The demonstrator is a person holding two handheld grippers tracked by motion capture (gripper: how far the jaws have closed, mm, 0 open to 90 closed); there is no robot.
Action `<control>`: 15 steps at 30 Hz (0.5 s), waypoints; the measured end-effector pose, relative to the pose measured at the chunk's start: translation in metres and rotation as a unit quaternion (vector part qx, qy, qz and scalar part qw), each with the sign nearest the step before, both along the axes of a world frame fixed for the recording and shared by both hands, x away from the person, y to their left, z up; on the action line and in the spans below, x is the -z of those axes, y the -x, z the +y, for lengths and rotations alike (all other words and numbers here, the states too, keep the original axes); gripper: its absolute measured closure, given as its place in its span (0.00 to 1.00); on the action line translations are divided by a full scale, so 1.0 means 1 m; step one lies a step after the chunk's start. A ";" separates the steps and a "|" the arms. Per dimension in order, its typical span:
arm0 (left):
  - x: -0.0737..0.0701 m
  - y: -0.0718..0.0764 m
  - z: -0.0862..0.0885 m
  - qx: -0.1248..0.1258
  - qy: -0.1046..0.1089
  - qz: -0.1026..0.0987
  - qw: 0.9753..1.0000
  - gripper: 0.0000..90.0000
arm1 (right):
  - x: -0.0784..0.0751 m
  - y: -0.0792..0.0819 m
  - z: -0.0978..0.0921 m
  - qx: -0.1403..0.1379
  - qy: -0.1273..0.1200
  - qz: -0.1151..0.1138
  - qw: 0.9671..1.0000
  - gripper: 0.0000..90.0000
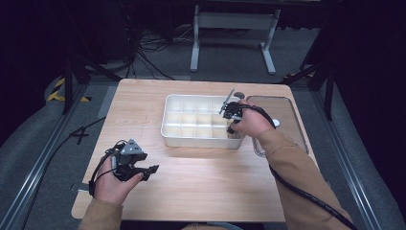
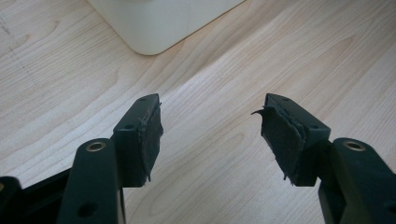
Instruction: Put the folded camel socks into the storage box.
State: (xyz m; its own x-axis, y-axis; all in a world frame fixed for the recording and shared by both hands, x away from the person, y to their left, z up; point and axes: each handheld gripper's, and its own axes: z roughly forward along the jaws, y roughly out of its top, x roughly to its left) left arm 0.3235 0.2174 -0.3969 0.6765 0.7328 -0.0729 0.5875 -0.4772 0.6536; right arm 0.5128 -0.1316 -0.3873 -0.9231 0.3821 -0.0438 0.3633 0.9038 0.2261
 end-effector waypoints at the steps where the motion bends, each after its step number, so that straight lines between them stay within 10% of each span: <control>1: 0.000 0.000 0.000 0.000 0.000 0.000 1.000 0.43 | 0.002 0.000 -0.001 0.004 0.004 0.001 1.000 0.96; 15: -0.001 0.000 0.001 0.002 0.001 -0.001 1.000 0.43 | 0.022 -0.001 0.001 0.014 0.021 0.022 0.999 0.91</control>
